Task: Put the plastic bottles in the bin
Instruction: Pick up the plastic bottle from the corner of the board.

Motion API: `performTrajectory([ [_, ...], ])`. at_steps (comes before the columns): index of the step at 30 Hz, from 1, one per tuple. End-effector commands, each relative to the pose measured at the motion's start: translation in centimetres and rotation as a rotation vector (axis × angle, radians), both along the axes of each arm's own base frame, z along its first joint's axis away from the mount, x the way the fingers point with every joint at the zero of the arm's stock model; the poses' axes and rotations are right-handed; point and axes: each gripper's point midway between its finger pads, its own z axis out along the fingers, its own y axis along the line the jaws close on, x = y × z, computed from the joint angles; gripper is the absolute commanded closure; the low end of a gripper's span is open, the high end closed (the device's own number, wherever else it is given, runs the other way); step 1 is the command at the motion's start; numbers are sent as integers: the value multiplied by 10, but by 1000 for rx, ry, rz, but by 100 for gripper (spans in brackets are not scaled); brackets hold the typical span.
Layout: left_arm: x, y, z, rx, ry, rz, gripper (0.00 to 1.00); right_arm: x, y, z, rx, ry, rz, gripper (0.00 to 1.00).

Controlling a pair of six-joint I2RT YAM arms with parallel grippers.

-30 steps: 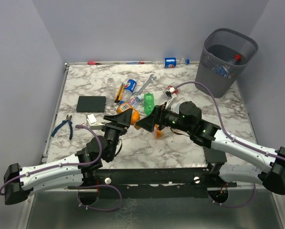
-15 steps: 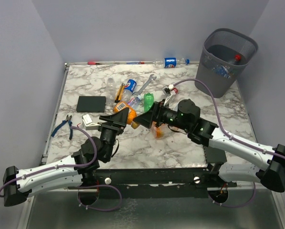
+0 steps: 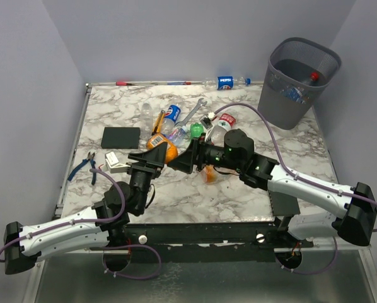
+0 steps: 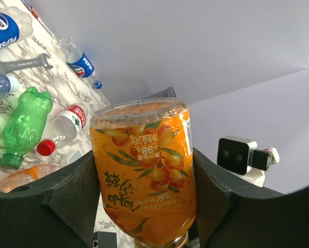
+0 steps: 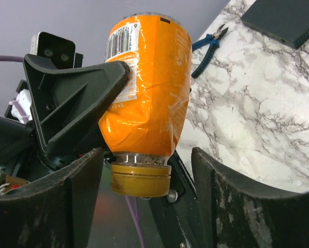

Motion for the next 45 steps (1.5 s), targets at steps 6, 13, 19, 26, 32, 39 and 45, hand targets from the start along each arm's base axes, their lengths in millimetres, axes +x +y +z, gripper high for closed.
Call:
performTrajectory([
  [6,0,3,-3,8,6,12,59,-10,4,-18,-55,35,62,44],
  [13,1,0,-1,48,1,6,36,-10,5,-18,-55,36,67,98],
  [19,-2,11,14,371,15,14,1,-5,-38,-16,-200,9,-65,100],
  [26,-38,12,66,1063,-397,-229,1,-36,-108,-17,-397,44,-67,100],
  [32,-71,-38,34,1490,-761,-594,1,-66,-118,-14,-436,93,60,100],
  [39,-49,-64,-27,1962,-838,-742,1,-78,-115,-33,-498,157,141,100],
  [45,-55,-79,-31,2025,-936,-787,1,-76,-114,-38,-529,157,150,100],
])
